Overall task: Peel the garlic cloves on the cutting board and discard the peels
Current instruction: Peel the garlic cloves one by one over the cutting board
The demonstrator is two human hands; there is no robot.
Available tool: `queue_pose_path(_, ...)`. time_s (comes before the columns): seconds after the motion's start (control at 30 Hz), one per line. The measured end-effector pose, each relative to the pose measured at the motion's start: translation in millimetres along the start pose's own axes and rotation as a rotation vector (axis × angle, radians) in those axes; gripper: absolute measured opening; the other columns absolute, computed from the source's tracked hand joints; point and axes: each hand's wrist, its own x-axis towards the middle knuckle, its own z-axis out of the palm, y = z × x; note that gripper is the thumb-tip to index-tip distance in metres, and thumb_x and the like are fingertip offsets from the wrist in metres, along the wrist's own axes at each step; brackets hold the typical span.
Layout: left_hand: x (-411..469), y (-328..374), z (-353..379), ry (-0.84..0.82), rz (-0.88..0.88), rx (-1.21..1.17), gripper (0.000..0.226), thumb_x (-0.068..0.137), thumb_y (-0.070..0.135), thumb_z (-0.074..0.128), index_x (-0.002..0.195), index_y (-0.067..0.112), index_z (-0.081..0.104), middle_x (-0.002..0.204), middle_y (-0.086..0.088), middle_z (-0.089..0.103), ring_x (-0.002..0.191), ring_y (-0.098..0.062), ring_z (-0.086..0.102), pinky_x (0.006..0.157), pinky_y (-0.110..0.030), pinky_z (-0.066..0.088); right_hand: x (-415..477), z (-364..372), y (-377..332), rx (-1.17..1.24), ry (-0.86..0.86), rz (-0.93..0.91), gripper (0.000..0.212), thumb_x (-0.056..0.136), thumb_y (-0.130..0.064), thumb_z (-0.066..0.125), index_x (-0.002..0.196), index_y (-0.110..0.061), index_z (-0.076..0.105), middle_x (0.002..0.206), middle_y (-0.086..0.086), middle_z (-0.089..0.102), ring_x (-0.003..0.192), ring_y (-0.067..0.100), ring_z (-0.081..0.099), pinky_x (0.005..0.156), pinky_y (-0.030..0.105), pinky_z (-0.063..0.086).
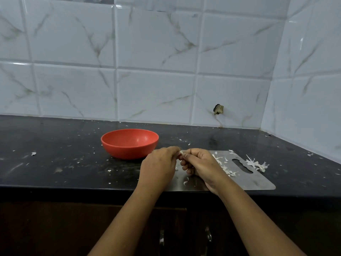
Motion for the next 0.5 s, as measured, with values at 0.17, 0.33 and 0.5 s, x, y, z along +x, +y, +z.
queue_pose_path(0.17,0.4,0.4,1.2,-0.024,0.000,-0.020,0.024,0.099,0.020,0.040,0.101,0.021,0.063,0.086,0.002,0.066,0.075,-0.018,0.058,0.064,-0.036,0.048,-2.2,1.0,-1.0,-0.026,0.038,-0.032,0.025,0.097,-0.006,0.050,0.081,-0.009,0.070,0.064,0.000,0.061,0.057,0.005,0.053,0.052,0.015,0.042)
queue_pose_path(0.33,2.2,-1.1,3.2,-0.089,0.024,-0.124,0.021,0.098,0.018,0.042,0.096,0.019,0.062,0.083,0.004,0.066,0.075,-0.016,0.059,0.069,-0.040,0.050,-3.1,0.1,1.8,-0.082,0.064,-0.104,0.028,0.094,-0.005,0.051,0.071,-0.010,0.066,0.058,-0.005,0.059,0.055,0.003,0.050,0.052,0.013,0.041)
queue_pose_path(0.5,4.1,-7.8,5.5,-0.144,-0.006,-0.320,0.021,0.097,0.017,0.044,0.085,0.017,0.060,0.073,0.002,0.063,0.067,-0.010,0.054,0.064,-0.036,0.046,-3.2,-0.5,3.3,-0.106,0.062,-0.147,0.027,0.092,-0.007,0.053,0.070,-0.014,0.066,0.059,-0.008,0.060,0.059,0.003,0.053,0.055,0.014,0.042)
